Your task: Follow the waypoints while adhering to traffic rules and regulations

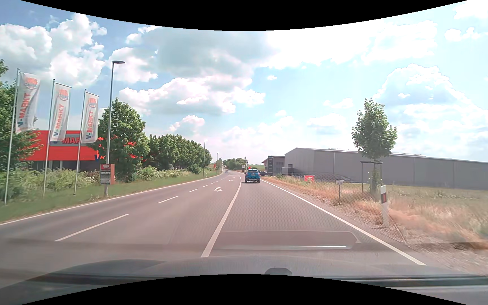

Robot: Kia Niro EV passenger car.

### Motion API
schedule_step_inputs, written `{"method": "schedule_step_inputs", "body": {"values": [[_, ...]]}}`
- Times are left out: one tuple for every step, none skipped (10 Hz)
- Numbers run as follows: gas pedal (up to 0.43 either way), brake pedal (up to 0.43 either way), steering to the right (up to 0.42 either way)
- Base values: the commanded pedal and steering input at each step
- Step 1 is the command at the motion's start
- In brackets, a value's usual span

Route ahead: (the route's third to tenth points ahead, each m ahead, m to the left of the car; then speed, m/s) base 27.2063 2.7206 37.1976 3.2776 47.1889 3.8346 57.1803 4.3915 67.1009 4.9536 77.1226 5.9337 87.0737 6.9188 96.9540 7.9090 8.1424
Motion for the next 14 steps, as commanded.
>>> {"method": "schedule_step_inputs", "body": {"values": [[0.378,0.000,0.031],[0.378,0.000,0.016],[0.378,0.000,0.006],[0.378,0.000,0.001],[0.378,0.000,0.001],[0.378,0.000,0.001],[0.378,0.000,0.001],[0.378,0.000,0.001],[0.378,0.000,0.001],[0.378,0.000,-0.002],[0.378,0.000,-0.009],[0.378,0.000,-0.014],[0.378,0.000,-0.015],[0.378,0.000,-0.015]]}}
